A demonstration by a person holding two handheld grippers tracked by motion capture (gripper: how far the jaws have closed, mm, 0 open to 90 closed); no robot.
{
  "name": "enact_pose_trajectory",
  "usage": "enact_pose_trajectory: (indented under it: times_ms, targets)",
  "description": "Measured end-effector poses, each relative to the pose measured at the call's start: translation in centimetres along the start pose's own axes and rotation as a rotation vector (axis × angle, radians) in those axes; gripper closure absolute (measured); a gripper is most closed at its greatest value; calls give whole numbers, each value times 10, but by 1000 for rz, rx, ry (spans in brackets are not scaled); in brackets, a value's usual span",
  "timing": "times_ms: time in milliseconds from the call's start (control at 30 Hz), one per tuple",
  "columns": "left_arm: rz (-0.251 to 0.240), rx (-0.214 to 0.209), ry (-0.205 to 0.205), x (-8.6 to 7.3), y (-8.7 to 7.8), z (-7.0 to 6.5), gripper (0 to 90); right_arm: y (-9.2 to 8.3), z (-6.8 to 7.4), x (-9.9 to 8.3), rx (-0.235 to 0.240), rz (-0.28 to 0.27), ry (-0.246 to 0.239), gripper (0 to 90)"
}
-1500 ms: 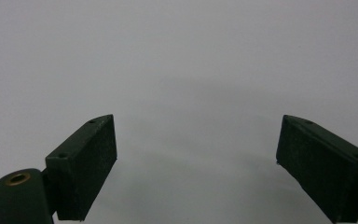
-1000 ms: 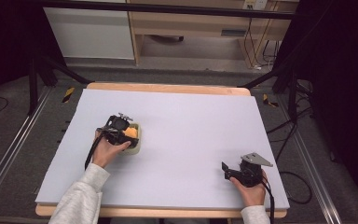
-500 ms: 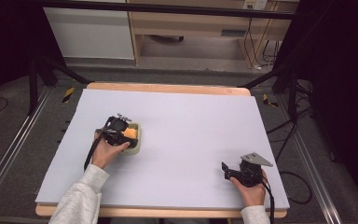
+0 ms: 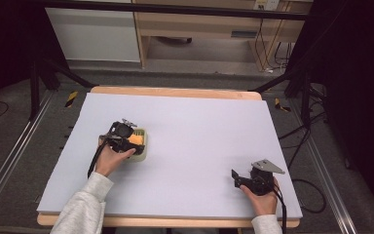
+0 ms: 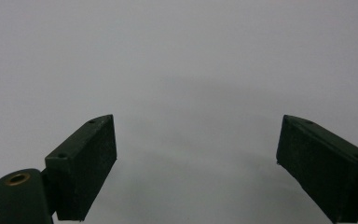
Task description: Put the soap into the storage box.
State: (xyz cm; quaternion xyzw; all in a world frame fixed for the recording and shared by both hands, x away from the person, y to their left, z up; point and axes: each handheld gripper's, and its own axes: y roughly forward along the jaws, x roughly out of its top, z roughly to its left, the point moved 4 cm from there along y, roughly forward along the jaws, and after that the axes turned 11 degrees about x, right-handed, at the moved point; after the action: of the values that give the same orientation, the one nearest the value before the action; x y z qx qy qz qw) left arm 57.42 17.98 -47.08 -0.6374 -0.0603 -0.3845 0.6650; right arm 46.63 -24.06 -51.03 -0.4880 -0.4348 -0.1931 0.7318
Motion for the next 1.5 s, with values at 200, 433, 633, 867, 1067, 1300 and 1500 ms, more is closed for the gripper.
enact_pose_trajectory:
  times_ms: [200,433,633,867,1067,1300,1500]
  targets:
    - [-4,0,2,0,-1,0,233,0,0,0,-1,-1,1,123]
    - [-33,7,6,0,-9,1,232,0,0,0,-2,-1,0,123]
    - [-74,-5,-2,0,-20,1,238,0,0,0,-1,-2,2,124]
    - [-113,-4,13,0,-31,-3,239,0,0,0,-3,-2,1,123]
    - [-147,-15,15,-5,-39,-8,240,0,0,0,-2,-1,2,123]
    - [-176,-16,1,-22,-43,-9,239,0,0,0,-3,-2,2,123]
    - [-214,-21,-44,-38,-46,-6,239,0,0,0,-5,-3,3,123]
